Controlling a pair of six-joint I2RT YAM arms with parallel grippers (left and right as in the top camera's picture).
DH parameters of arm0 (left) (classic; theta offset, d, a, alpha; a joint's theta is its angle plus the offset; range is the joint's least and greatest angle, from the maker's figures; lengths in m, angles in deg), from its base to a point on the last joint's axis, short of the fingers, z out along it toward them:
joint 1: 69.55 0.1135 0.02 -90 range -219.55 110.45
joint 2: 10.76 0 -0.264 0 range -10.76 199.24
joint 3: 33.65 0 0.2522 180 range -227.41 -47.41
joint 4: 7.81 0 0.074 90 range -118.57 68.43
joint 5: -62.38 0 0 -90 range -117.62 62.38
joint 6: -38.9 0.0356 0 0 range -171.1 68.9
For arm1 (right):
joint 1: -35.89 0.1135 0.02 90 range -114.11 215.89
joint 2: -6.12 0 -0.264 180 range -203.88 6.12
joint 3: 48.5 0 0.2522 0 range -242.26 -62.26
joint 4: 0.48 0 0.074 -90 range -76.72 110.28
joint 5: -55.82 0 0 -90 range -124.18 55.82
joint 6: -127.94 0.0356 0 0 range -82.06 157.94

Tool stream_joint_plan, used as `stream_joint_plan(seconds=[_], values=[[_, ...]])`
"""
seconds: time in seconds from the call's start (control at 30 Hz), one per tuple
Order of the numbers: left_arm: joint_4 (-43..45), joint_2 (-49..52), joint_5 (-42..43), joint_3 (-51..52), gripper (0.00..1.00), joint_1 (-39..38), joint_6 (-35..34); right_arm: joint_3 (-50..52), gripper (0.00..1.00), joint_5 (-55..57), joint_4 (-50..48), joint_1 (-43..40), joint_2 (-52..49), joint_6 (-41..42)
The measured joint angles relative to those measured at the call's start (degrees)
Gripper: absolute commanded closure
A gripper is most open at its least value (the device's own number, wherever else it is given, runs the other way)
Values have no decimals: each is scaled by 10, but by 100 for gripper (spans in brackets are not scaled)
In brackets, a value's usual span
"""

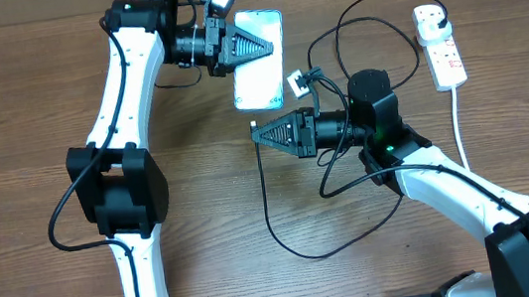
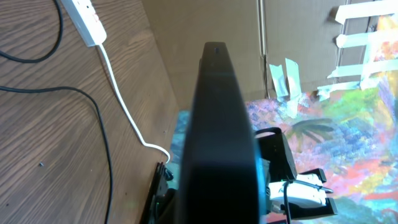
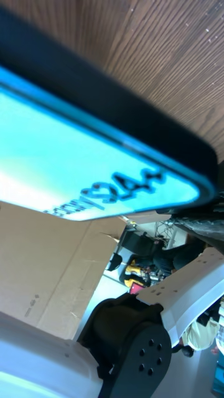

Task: Plug charger to phone and switch on socket
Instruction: 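Align the USB-C plug with the phone's bottom port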

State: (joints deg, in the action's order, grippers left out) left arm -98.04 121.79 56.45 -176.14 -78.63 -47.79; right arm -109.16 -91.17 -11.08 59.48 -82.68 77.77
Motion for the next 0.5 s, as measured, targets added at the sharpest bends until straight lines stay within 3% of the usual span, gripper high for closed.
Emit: stream_joint_plan(seconds=[0.5], values=[[1, 0, -3, 0, 96, 2, -2, 0, 96, -2, -7, -25, 0, 9]])
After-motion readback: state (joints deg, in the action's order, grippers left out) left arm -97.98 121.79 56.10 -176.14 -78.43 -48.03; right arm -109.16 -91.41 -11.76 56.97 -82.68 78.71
